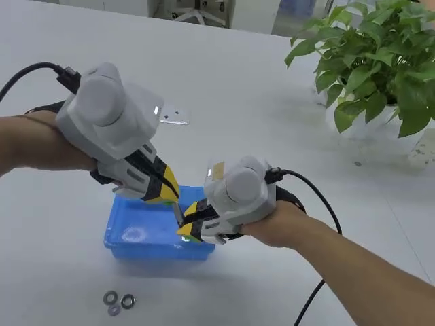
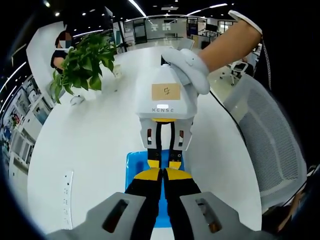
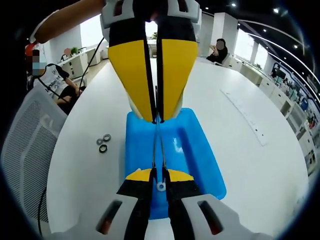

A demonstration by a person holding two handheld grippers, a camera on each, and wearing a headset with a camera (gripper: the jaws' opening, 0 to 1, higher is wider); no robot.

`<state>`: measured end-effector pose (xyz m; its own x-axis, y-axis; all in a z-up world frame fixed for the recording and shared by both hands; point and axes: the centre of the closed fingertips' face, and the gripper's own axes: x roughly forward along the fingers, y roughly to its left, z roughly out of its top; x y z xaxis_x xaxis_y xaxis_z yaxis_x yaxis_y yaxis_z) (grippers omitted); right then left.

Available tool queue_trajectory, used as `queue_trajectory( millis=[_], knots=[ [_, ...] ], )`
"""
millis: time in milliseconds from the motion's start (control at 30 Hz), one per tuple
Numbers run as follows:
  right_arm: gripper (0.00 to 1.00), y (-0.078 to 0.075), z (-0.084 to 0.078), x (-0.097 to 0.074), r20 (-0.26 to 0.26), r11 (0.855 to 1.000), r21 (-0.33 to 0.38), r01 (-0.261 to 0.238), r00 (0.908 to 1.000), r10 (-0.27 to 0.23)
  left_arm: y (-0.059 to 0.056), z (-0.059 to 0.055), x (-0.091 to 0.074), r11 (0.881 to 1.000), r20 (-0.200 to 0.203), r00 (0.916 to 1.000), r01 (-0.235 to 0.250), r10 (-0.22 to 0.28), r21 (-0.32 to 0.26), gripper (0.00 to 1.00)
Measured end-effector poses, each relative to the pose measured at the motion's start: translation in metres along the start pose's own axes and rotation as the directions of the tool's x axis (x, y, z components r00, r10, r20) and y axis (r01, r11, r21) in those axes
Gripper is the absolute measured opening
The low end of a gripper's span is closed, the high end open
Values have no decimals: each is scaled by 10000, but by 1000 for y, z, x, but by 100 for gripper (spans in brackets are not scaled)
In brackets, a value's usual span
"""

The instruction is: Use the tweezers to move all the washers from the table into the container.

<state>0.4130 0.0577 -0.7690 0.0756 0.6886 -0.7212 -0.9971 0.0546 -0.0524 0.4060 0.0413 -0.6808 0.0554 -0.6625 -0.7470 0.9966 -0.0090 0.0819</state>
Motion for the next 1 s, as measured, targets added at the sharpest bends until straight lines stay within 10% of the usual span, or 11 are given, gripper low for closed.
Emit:
queue_trajectory(
  millis=[1000],
  knots=[
    [11, 39, 40, -9, 332, 9969, -711, 336, 9990, -313, -46, 10, -39, 9979, -85, 9980, -621, 623, 197, 5]
  ],
)
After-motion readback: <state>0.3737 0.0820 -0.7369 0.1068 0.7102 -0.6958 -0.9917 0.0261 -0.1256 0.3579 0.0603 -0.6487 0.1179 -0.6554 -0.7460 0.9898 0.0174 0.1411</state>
